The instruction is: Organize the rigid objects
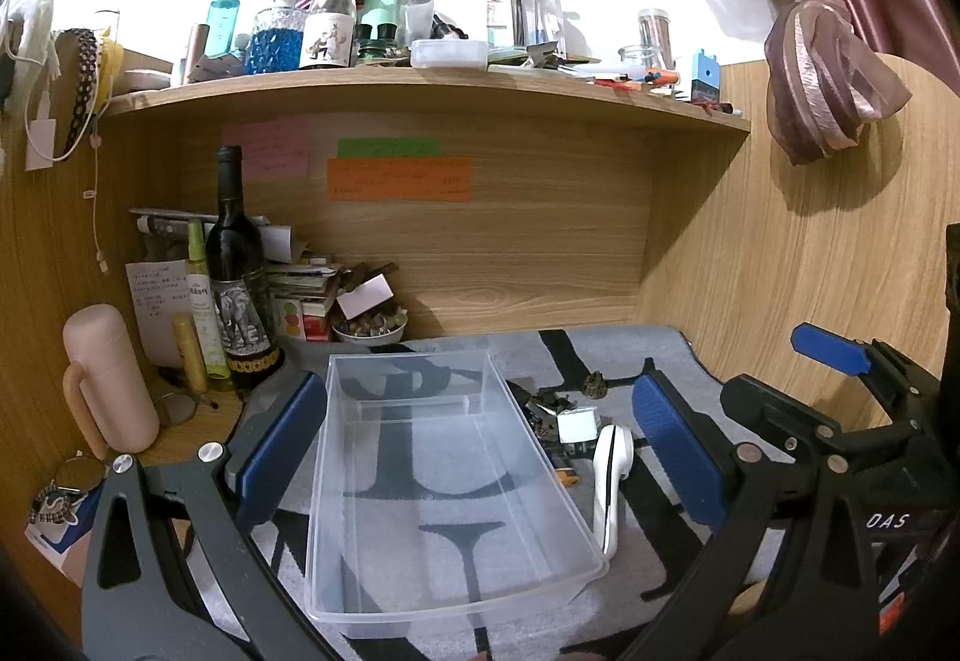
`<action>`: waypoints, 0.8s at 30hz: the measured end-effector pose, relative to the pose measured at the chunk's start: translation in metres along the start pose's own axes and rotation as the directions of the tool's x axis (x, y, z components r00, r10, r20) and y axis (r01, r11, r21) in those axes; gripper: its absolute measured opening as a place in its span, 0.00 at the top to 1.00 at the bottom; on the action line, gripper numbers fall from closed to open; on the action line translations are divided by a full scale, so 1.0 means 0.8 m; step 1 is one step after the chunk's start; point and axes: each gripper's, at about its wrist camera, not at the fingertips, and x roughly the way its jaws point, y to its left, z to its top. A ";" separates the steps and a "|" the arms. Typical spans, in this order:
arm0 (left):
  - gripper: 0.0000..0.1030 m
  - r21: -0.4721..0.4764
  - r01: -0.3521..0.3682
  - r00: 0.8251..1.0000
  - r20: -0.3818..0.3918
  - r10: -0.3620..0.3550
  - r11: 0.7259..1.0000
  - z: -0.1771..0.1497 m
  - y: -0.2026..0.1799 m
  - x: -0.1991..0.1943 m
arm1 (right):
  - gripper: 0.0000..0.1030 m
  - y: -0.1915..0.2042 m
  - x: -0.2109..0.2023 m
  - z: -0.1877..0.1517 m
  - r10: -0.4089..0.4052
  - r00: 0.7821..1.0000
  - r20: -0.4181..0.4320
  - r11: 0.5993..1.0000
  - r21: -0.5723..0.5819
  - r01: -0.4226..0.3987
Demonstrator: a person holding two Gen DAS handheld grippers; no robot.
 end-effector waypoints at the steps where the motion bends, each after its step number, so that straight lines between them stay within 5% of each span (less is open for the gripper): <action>1: 0.00 0.000 0.000 1.000 -0.001 0.000 1.000 0.000 -0.001 0.000 | 0.00 0.000 -0.001 0.002 -0.002 1.000 0.001 1.000 -0.002 0.002; 24: 0.00 -0.007 0.017 1.000 -0.021 -0.017 1.000 -0.004 0.000 0.009 | 0.00 -0.001 -0.001 0.002 -0.004 1.000 0.000 1.000 -0.005 0.004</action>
